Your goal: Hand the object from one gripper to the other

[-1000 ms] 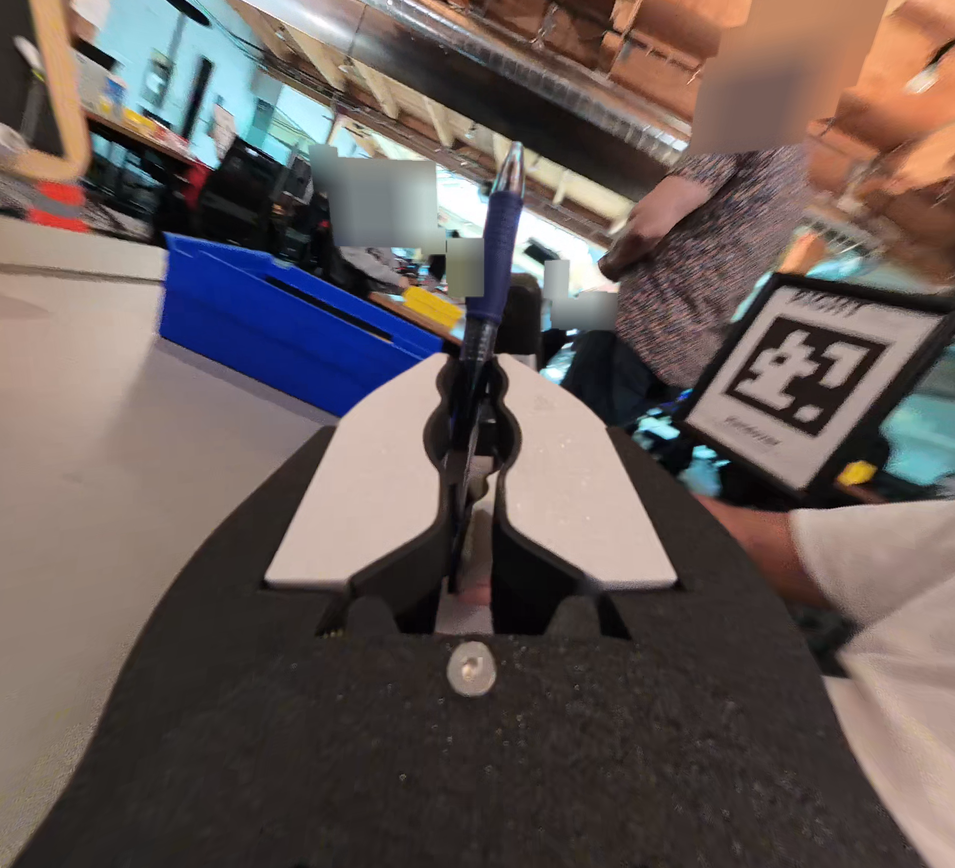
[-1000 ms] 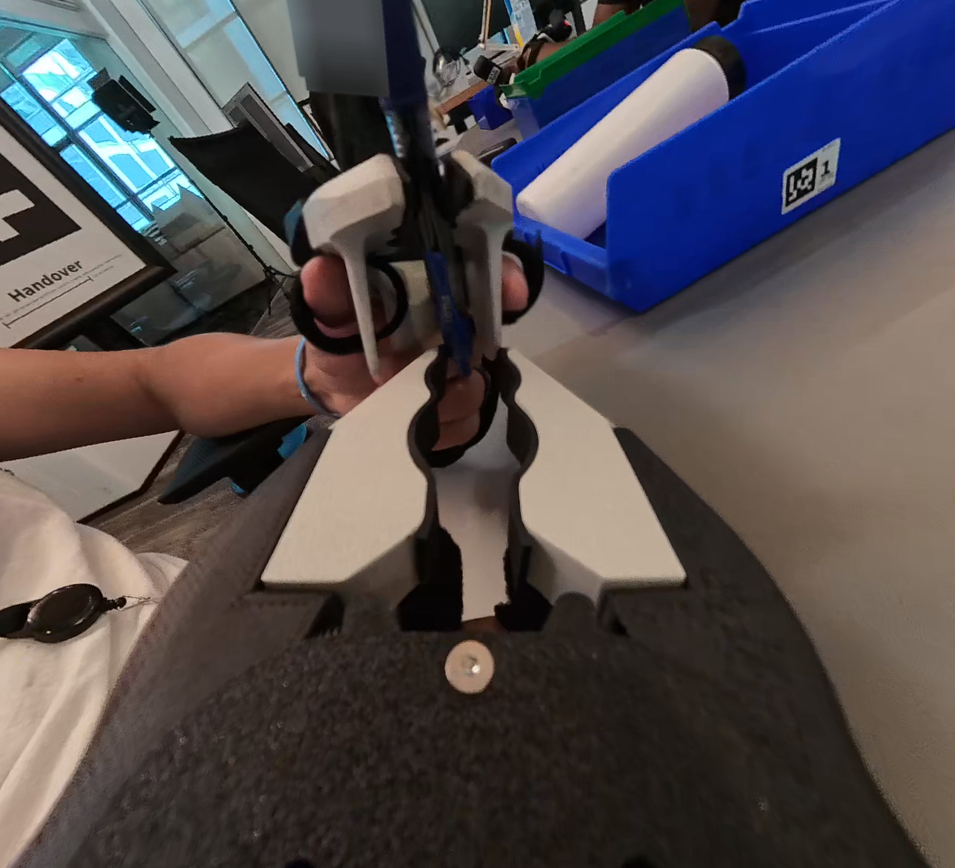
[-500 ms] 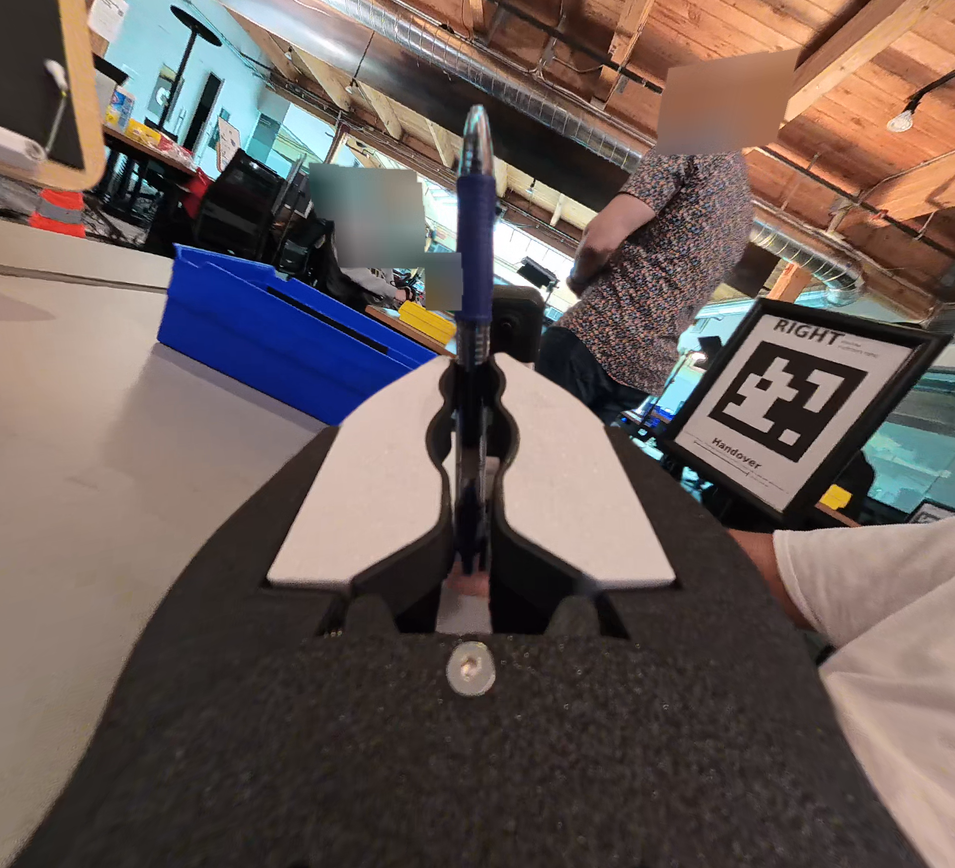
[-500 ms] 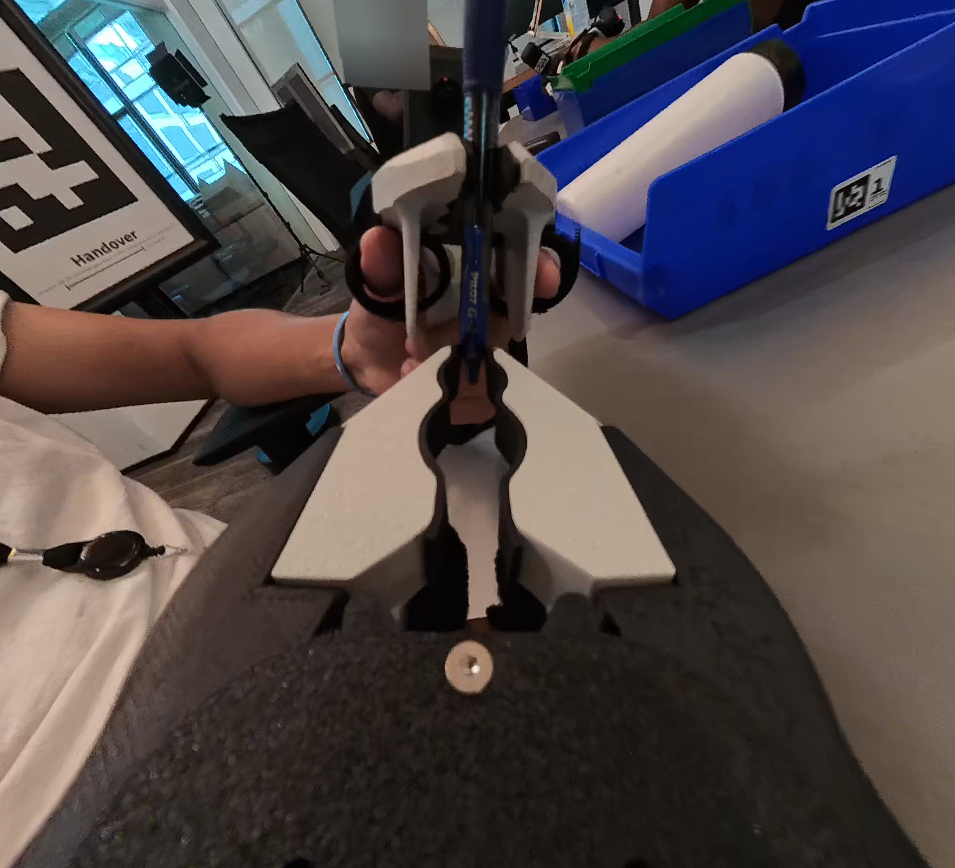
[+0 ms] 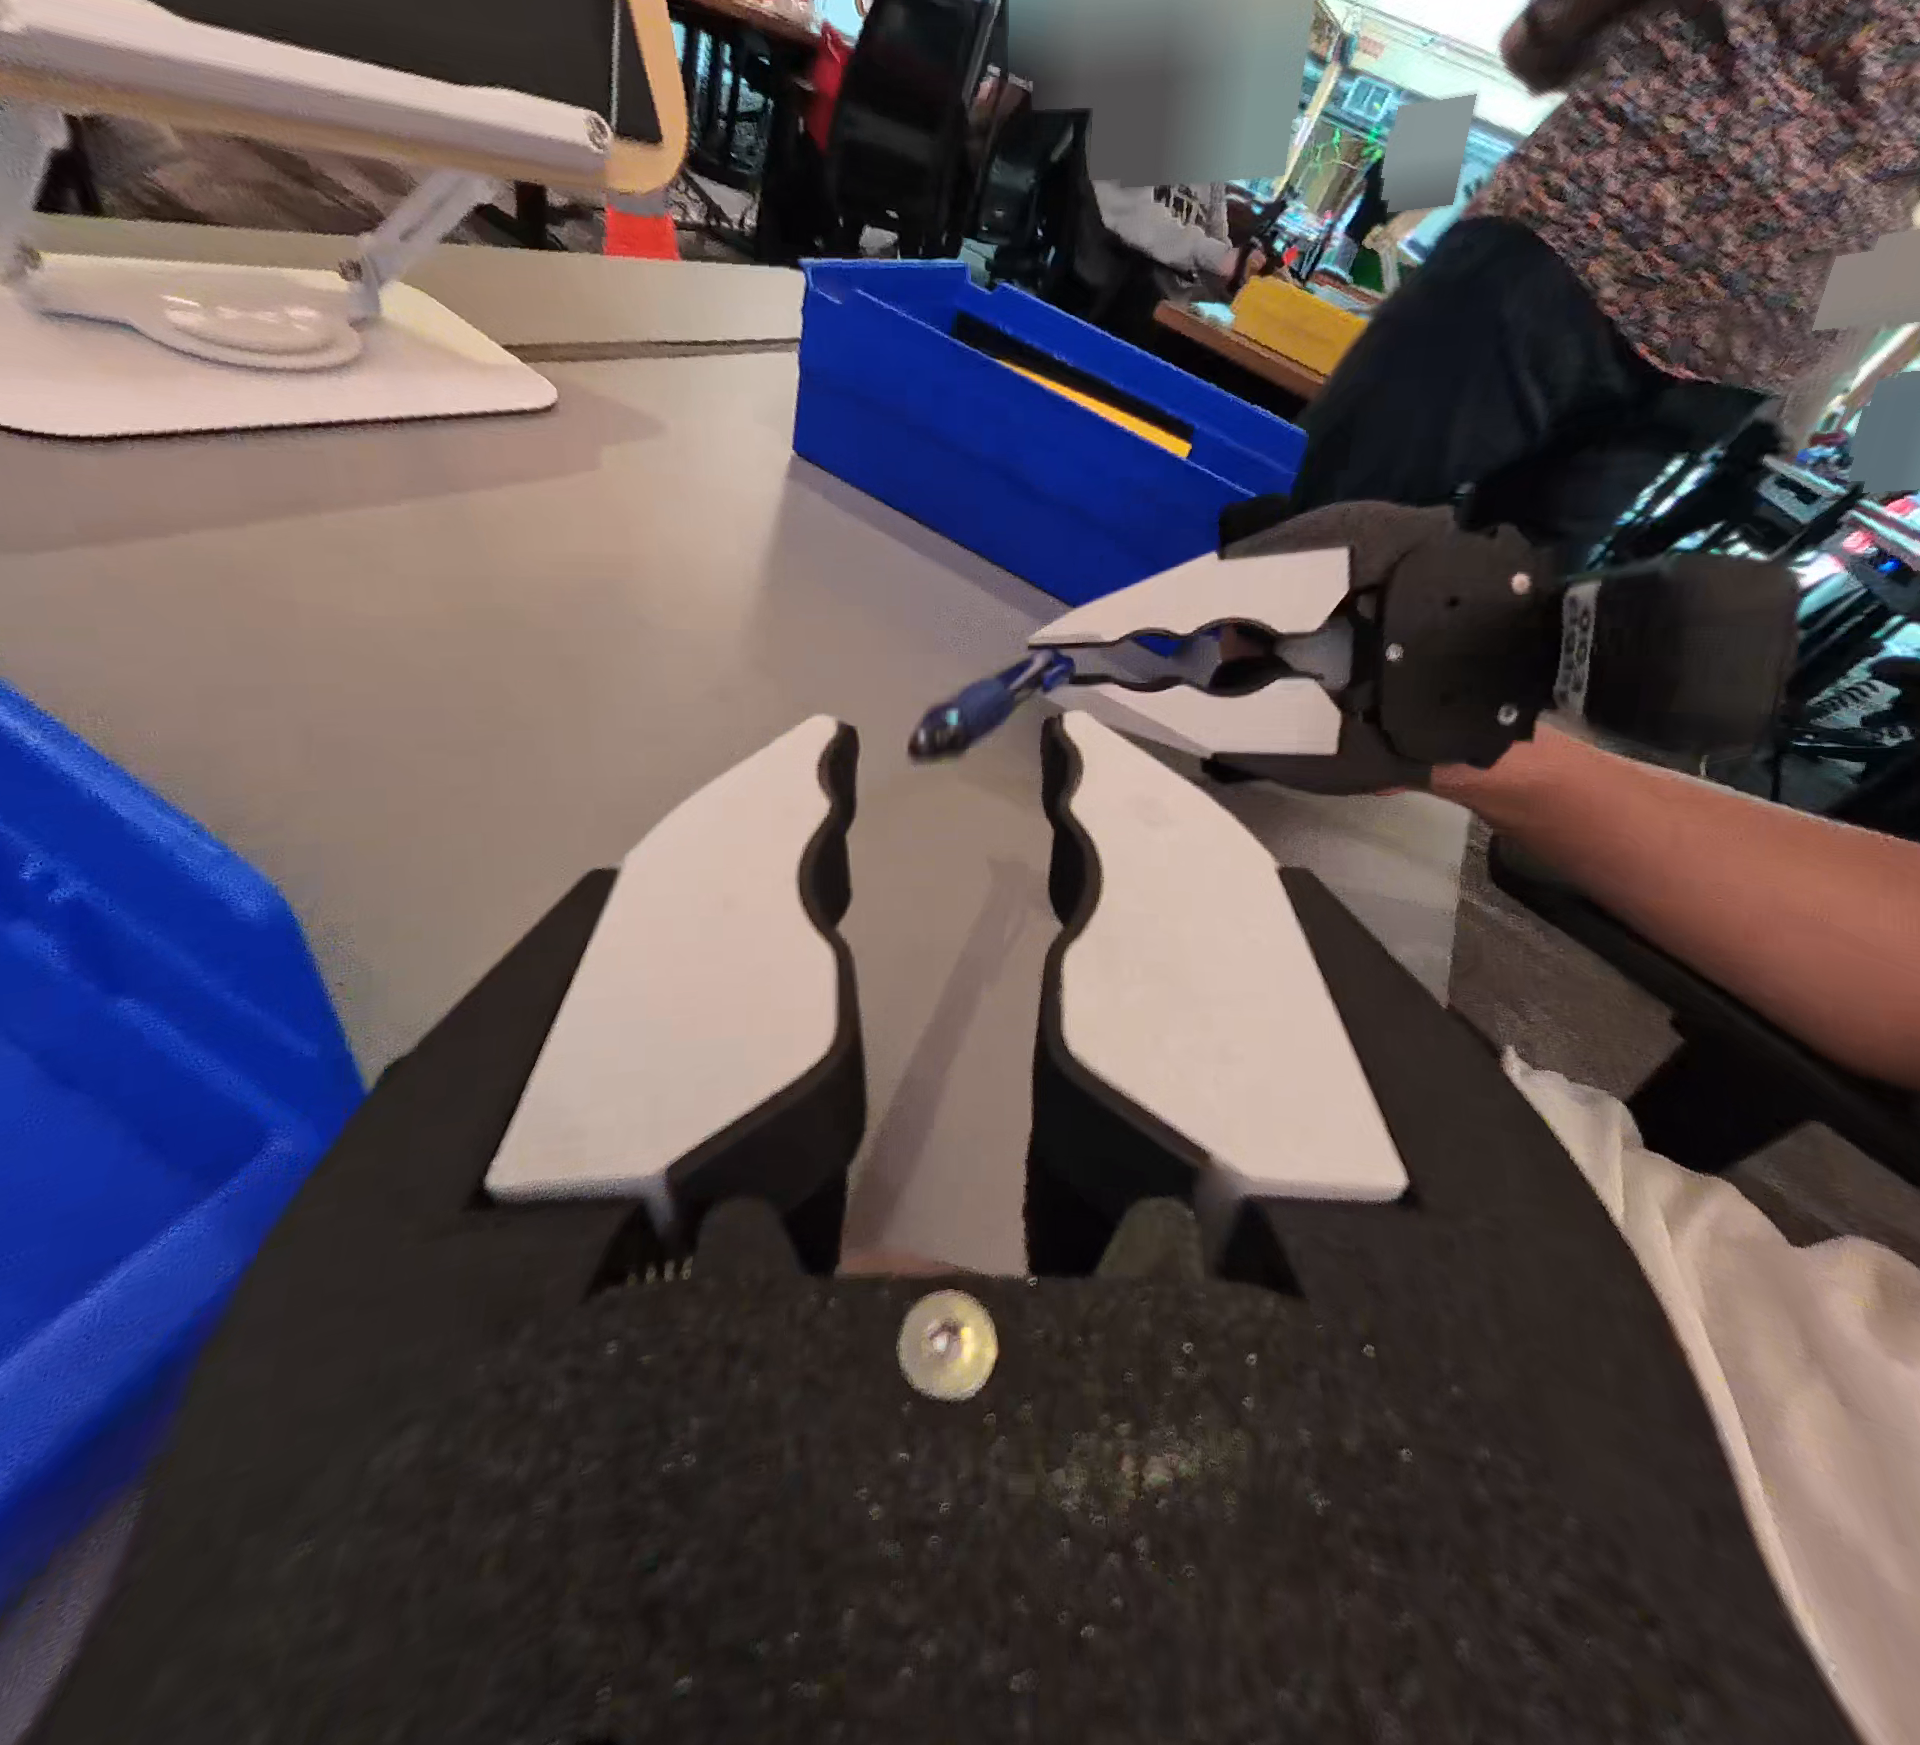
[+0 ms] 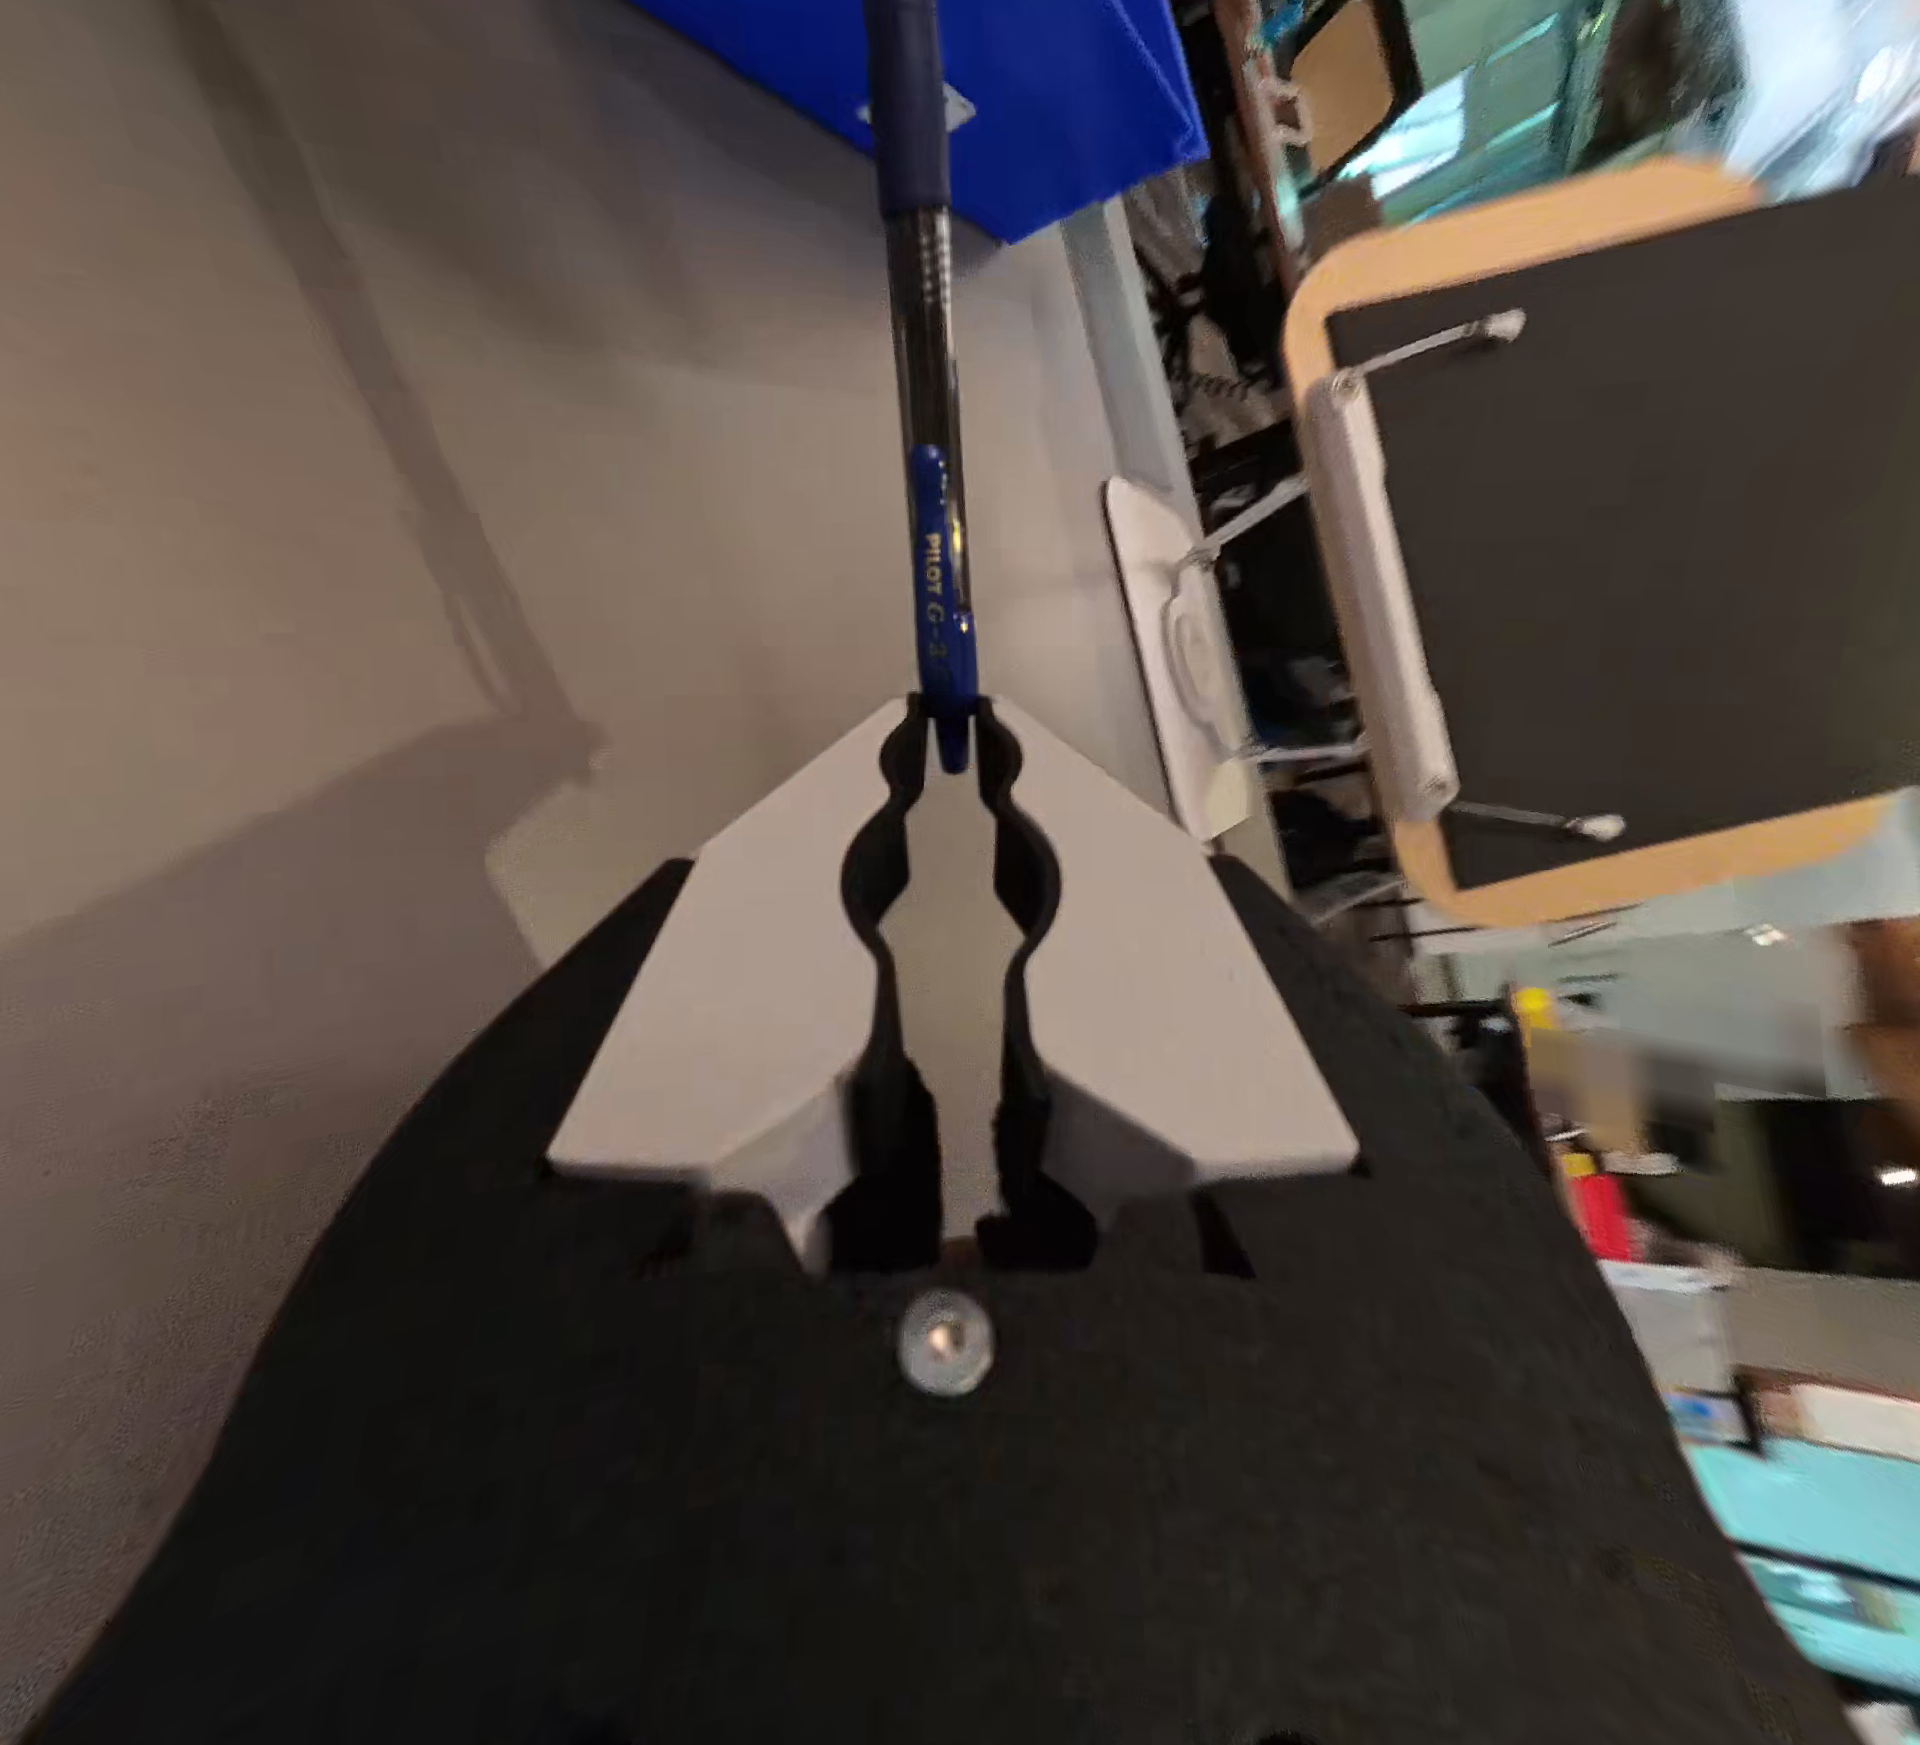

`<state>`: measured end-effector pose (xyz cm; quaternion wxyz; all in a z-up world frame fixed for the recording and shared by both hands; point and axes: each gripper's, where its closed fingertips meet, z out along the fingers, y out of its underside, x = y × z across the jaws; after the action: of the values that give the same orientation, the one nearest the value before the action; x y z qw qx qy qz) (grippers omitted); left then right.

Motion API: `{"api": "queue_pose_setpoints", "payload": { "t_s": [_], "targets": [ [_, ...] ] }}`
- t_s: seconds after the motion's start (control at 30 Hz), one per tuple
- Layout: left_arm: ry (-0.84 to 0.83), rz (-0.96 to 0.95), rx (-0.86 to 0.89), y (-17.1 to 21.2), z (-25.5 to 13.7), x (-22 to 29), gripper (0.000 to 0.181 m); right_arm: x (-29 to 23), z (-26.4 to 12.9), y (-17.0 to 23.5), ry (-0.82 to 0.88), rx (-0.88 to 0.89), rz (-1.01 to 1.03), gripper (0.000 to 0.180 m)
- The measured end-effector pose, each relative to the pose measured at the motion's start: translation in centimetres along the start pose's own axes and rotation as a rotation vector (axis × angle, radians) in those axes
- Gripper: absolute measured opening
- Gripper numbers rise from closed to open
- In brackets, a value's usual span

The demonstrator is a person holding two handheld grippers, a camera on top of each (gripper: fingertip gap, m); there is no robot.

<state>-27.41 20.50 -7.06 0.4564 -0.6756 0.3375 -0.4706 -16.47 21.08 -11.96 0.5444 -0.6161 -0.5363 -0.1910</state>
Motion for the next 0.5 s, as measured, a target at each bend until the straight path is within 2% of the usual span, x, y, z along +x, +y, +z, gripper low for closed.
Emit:
{"api": "queue_pose_setpoints", "payload": {
  "t_s": [0.13,0.3,0.37,0.5],
  "targets": [
    [0.106,-0.065,-0.055,1.0,0.2,0.8,0.026,0.1,-0.3,-1.5,0.067,0.017,-0.112,0.009],
    [0.143,-0.069,-0.123,2.3,0.5,0.9,0.026,-0.1,-0.3,-1.7,0.071,0.02,-0.129,0.009],
    [0.145,-0.056,-0.117,2.2,0.5,1.0,0.012,-0.2,-0.3,-1.7,0.06,0.02,-0.123,0.009],
    [0.16,-0.031,-0.154,2.7,0.6,1.5,0.011,0.2,-0.2,-1.5,0.074,0.027,-0.075,0.009]
  ]
}}
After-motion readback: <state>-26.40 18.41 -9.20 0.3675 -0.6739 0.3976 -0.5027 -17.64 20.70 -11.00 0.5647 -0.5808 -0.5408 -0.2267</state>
